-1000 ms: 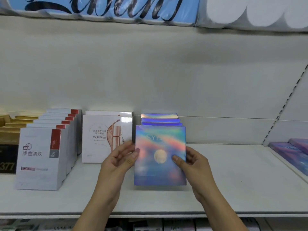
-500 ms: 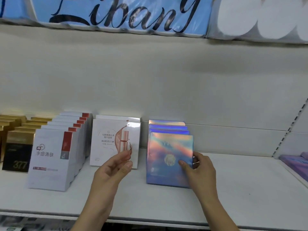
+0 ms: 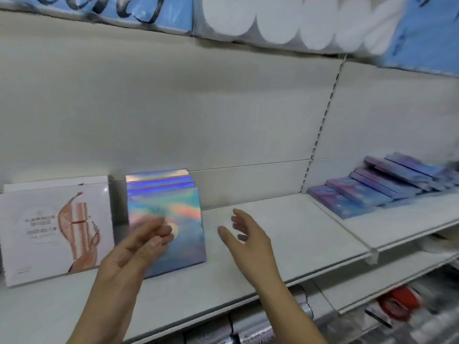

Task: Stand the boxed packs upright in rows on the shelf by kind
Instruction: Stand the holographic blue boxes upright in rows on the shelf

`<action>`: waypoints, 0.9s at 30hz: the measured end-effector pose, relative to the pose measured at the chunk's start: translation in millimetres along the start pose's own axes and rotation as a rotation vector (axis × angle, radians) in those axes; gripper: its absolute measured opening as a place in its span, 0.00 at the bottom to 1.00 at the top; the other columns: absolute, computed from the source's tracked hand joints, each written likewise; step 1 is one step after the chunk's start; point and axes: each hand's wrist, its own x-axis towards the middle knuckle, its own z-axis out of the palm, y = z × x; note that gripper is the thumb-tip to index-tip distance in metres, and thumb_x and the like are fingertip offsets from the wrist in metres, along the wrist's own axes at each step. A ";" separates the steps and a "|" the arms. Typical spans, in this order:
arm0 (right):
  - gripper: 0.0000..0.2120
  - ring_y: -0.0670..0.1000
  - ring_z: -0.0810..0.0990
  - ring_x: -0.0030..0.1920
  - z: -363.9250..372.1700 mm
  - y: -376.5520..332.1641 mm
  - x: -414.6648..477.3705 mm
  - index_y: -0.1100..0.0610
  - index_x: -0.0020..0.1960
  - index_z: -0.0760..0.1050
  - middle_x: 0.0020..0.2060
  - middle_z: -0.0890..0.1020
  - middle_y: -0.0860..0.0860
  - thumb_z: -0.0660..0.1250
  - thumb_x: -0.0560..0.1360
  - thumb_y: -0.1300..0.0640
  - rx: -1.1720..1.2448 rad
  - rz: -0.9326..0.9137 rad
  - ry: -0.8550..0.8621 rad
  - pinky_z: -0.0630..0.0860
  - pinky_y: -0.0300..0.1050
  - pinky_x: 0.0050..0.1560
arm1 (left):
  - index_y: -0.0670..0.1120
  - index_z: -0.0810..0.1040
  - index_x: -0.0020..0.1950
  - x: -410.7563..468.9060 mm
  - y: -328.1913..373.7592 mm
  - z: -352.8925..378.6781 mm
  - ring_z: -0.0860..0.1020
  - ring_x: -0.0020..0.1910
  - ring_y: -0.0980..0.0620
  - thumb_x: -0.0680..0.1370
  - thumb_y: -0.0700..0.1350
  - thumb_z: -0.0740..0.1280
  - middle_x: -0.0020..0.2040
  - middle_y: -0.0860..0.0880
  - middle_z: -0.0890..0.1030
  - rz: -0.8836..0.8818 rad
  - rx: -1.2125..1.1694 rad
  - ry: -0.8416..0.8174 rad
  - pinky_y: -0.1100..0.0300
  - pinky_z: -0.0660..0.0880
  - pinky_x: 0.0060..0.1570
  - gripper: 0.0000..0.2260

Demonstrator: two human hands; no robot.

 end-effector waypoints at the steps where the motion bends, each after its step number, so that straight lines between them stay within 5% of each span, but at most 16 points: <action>1: 0.25 0.33 0.76 0.61 -22.1 2.2 -4.9 0.43 0.71 0.72 0.62 0.79 0.39 0.73 0.76 0.45 0.023 0.012 0.022 0.71 0.24 0.54 | 0.47 0.85 0.61 3.6 -7.4 17.4 0.83 0.61 0.43 0.68 0.53 0.77 0.60 0.43 0.86 -0.009 -0.038 -0.027 0.51 0.79 0.62 0.23; 4: 0.25 0.37 0.77 0.64 -95.1 11.5 -19.8 0.43 0.72 0.72 0.63 0.79 0.39 0.73 0.77 0.46 0.073 0.036 0.092 0.74 0.34 0.62 | 0.45 0.82 0.63 6.1 -33.7 82.1 0.83 0.62 0.42 0.75 0.41 0.67 0.60 0.41 0.85 -0.070 -0.086 -0.124 0.55 0.78 0.62 0.16; 7: 0.23 0.37 0.79 0.62 -170.4 26.4 -33.0 0.45 0.70 0.74 0.62 0.81 0.40 0.73 0.77 0.50 0.093 0.057 0.174 0.75 0.41 0.66 | 0.46 0.82 0.64 -4.9 -58.2 154.8 0.83 0.62 0.45 0.75 0.44 0.69 0.59 0.45 0.86 -0.131 -0.066 -0.239 0.53 0.79 0.65 0.17; 16: 0.23 0.36 0.80 0.59 -373.0 101.8 -49.0 0.44 0.69 0.74 0.60 0.81 0.40 0.74 0.75 0.48 0.055 0.117 0.262 0.75 0.33 0.57 | 0.46 0.82 0.64 -31.2 -107.7 365.6 0.83 0.62 0.50 0.81 0.39 0.67 0.59 0.47 0.86 -0.253 -0.026 -0.373 0.51 0.73 0.68 0.13; 21: 0.22 0.36 0.80 0.58 -442.6 128.7 -29.0 0.43 0.68 0.75 0.59 0.82 0.39 0.74 0.75 0.46 0.044 0.141 0.292 0.76 0.39 0.60 | 0.46 0.82 0.63 -27.1 -118.0 435.5 0.84 0.61 0.51 0.77 0.41 0.72 0.58 0.48 0.87 -0.264 -0.001 -0.404 0.52 0.74 0.67 0.14; 27: 0.31 0.37 0.81 0.59 -487.8 147.9 21.6 0.39 0.65 0.76 0.59 0.83 0.39 0.74 0.64 0.34 0.070 0.140 0.326 0.77 0.40 0.61 | 0.48 0.83 0.62 13.4 -129.2 499.9 0.84 0.61 0.51 0.60 0.56 0.76 0.58 0.49 0.87 -0.257 0.008 -0.387 0.52 0.74 0.67 0.31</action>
